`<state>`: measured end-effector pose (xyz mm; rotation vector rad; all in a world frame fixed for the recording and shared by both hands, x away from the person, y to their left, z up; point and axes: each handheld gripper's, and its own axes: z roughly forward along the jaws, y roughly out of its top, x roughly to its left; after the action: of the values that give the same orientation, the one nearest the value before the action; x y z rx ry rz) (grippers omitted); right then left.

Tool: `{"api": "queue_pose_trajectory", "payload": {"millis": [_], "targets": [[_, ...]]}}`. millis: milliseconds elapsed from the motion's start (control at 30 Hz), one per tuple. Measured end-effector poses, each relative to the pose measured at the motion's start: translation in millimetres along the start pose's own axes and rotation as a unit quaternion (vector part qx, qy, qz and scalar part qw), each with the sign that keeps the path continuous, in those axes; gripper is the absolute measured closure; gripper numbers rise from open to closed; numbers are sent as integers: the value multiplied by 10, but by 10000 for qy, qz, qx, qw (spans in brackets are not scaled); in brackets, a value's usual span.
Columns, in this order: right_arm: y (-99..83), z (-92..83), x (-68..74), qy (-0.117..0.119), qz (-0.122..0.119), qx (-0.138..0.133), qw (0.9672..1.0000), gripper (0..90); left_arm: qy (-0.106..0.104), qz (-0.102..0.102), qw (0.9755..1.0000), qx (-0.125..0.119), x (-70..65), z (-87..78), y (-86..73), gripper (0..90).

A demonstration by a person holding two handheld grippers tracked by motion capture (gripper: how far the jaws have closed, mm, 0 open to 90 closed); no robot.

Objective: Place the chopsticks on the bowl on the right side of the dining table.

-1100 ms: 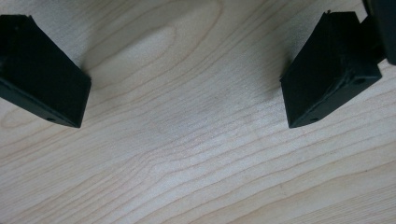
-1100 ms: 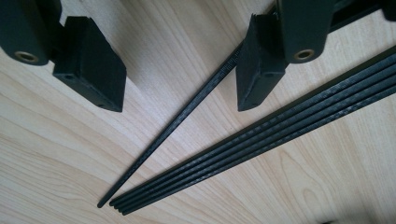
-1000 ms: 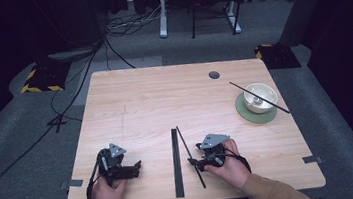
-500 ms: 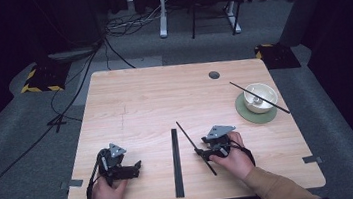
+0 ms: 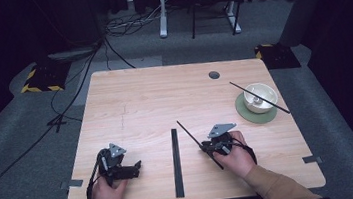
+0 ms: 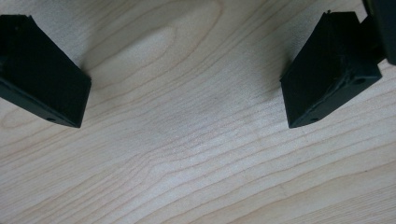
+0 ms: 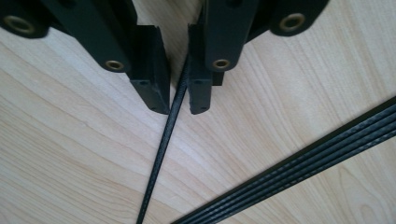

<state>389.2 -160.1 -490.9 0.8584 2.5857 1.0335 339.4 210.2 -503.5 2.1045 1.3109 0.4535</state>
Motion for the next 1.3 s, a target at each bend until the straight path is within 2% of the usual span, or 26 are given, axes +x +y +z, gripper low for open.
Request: {"api": "queue_pose_trajectory", "payload": {"millis": [100, 267, 400, 433, 467, 600, 700, 800, 1000, 1300], "targets": [[5, 0, -33, -28, 13, 23, 10000, 833, 0, -2, 10000, 0, 0, 0, 0, 17], [21, -6, -78, -129, 289, 96, 9995, 856, -5, -3, 10000, 1, 0, 1, 0, 17], [21, 3, -119, -174, 467, 54, 9987, 862, -3, -2, 10000, 1, 0, 0, 0, 17], [19, 8, -134, -175, 420, 32, 9990, 862, 5, -2, 10000, -1, 0, 0, 0, 17], [24, 11, -125, -185, 531, 18, 9984, 862, 0, -1, 10000, 1, 0, 0, 0, 17], [26, 22, -139, -199, 571, -24, 9982, 864, 0, -1, 10000, 1, 0, 0, 0, 17], [19, 24, -154, -204, 559, -66, 9982, 864, -1, -2, 10000, 1, 0, 0, 0, 17], [14, 5, -156, -186, 439, -152, 9987, 864, 3, -1, 10000, 0, 0, 0, 0, 17], [49, -85, -174, -109, 411, -207, 9989, 865, -4, -4, 10000, 0, 0, 1, 0, 17], [117, -264, -202, -103, 270, -458, 9985, 865, 5, -3, 10000, 1, -1, -1, 0, 17]]}}
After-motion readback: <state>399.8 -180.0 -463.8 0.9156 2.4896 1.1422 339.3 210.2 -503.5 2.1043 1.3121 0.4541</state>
